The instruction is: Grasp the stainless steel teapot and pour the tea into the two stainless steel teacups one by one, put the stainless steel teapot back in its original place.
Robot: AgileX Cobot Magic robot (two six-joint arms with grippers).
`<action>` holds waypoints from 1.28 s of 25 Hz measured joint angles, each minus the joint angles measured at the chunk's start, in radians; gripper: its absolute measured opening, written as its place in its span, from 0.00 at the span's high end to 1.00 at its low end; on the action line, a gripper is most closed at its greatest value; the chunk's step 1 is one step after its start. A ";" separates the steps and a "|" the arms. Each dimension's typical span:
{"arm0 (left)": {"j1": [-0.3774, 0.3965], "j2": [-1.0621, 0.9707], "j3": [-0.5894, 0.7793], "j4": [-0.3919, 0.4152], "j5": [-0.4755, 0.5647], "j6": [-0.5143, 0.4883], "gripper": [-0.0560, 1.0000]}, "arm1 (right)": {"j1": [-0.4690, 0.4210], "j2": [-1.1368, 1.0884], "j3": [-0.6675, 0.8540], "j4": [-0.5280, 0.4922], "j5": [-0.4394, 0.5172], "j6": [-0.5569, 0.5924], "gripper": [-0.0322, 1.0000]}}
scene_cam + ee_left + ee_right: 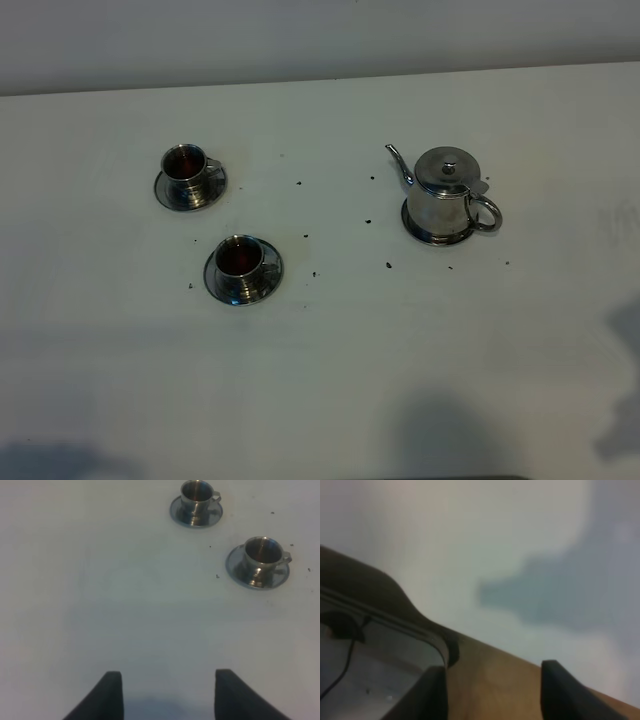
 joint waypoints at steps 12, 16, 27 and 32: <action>0.000 0.000 0.000 0.000 0.000 0.000 0.52 | 0.000 -0.308 0.090 0.100 -0.021 -0.156 0.56; 0.000 0.000 0.000 0.000 0.000 -0.001 0.52 | 0.000 -0.382 0.090 0.125 -0.020 -0.193 0.56; 0.000 0.000 0.000 0.000 0.000 -0.001 0.52 | -0.055 -0.529 0.090 0.130 -0.018 -0.212 0.56; 0.000 0.000 0.000 0.000 0.000 -0.001 0.52 | -0.164 -0.664 0.090 0.119 -0.017 -0.212 0.56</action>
